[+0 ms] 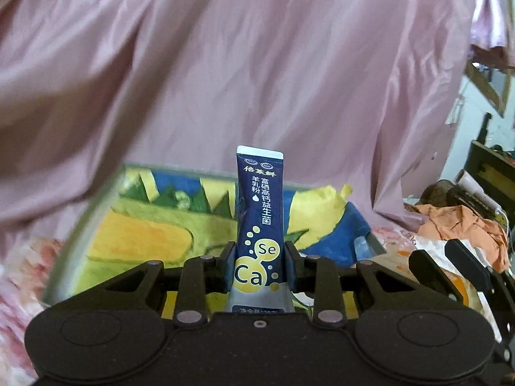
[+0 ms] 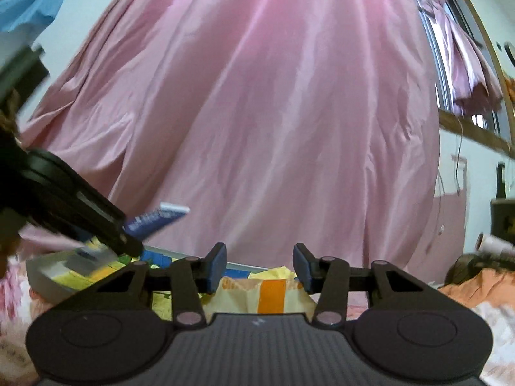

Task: Organize snacks
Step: 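Lift the blue sachet with the left tool while the right tool grasps the cream cake bar, then release the blue sachet into the grey tray while the right tool drops the cake bar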

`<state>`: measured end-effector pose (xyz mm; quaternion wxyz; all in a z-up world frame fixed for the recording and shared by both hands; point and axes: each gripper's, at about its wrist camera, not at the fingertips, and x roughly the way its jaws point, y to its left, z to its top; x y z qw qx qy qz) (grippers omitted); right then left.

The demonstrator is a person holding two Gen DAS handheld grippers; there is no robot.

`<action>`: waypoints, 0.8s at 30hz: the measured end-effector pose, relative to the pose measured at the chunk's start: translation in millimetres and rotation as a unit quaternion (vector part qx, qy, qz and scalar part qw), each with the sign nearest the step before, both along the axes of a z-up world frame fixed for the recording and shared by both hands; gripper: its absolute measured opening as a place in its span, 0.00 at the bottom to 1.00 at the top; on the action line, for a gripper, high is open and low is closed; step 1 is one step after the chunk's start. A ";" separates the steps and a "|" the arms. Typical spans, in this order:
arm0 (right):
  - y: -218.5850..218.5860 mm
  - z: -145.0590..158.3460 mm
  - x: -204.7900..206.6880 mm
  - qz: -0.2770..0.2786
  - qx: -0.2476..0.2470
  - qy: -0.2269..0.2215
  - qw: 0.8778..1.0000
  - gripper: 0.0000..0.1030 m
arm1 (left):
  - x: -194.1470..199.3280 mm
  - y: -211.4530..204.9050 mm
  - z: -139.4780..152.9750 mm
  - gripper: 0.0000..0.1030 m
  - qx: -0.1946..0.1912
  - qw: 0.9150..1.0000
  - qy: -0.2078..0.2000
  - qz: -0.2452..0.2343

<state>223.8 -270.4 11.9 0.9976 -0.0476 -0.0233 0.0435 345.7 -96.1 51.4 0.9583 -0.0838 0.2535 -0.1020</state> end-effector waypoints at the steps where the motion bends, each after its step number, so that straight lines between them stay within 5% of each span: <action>1: -1.9 -1.7 4.2 0.003 0.000 0.002 1.000 0.49 | 5.4 -2.4 -4.1 0.31 -0.007 1.000 0.008 0.004; 17: -23.6 -16.7 40.1 0.030 0.070 0.028 0.997 0.60 | 24.4 -8.3 -28.8 0.34 -0.017 0.998 0.057 0.018; 24: -34.8 -19.7 46.5 0.032 0.108 0.044 0.993 0.77 | 20.2 -8.0 -25.3 0.62 -0.016 0.998 0.052 0.023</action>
